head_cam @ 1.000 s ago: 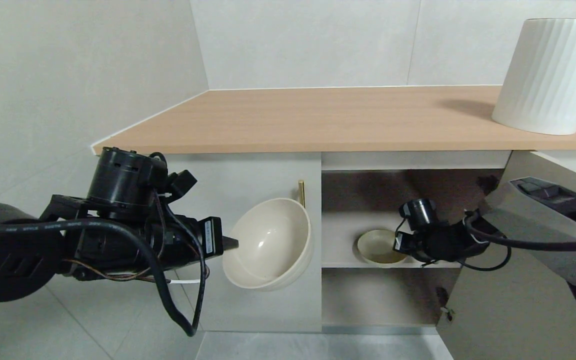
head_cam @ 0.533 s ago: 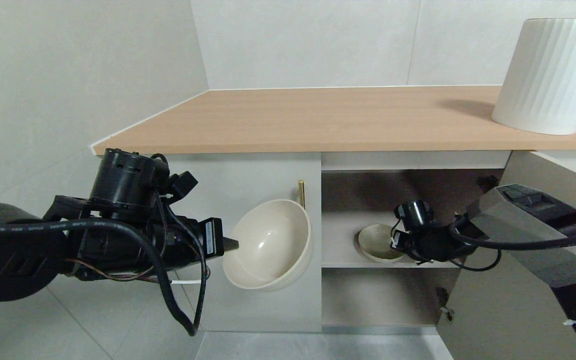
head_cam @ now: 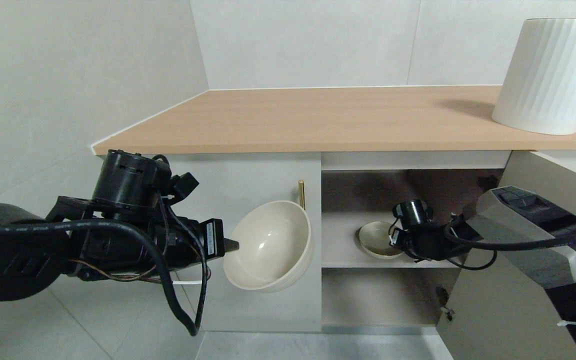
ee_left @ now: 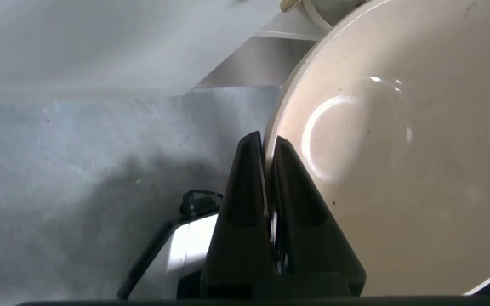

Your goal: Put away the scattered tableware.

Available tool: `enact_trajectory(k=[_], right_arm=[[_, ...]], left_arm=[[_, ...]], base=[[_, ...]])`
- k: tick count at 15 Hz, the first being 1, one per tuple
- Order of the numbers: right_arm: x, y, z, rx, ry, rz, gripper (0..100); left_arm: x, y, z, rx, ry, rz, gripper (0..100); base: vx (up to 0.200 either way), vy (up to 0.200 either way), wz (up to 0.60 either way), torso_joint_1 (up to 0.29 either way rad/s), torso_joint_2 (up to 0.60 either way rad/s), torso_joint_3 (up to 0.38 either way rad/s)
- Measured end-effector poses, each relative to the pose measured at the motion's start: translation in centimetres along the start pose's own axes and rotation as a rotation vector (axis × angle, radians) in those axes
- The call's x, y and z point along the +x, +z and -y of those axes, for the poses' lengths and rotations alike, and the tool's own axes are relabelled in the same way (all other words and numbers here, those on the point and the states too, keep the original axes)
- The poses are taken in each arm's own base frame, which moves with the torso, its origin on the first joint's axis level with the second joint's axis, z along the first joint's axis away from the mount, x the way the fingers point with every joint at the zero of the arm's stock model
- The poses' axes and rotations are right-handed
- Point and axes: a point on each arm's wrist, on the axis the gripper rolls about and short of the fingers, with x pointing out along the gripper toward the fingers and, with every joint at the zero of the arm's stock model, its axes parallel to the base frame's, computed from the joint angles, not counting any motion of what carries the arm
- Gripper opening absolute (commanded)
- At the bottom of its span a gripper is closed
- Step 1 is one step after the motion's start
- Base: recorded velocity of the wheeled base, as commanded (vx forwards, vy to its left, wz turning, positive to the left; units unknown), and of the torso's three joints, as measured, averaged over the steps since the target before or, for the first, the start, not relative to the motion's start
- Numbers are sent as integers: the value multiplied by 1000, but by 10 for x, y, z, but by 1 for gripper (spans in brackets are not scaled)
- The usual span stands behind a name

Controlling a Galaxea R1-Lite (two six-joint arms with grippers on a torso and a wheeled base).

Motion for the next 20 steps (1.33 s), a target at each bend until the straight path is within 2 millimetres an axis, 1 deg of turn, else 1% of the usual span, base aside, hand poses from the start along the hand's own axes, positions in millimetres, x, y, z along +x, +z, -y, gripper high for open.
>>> enact_trajectory(k=[1,2,9,11,12,14,16,20], right_arm=[[0,1,-1,7,-2,7,0],[0,2,-1,12,-3,10,100],[-2,4,-1,30,-3,11,100],[-11,8,-1,39,4,11,100],[-20,10,-1,37,16,1,100],[-48,15,-3,19,70,-45,100],[-83,22,-7,-7,125,-100,100],[-165,35,-14,-87,272,-176,100]], left_arm=[[0,0,0,0,0,0,0],[0,0,0,0,0,0,0],[0,0,0,0,0,0,0],[1,0,0,2,-1,-2,0],[3,-1,2,5,-2,-7,0],[10,-3,6,14,-2,-25,0],[21,-5,7,20,33,-36,0],[51,-9,16,52,116,-47,0]], base=[[0,0,0,0,0,0],[0,0,0,0,0,0],[0,0,0,0,0,0],[0,0,0,0,0,0],[0,0,0,0,0,0],[0,0,0,0,0,0],[0,0,0,0,0,0],[0,0,0,0,0,0]])
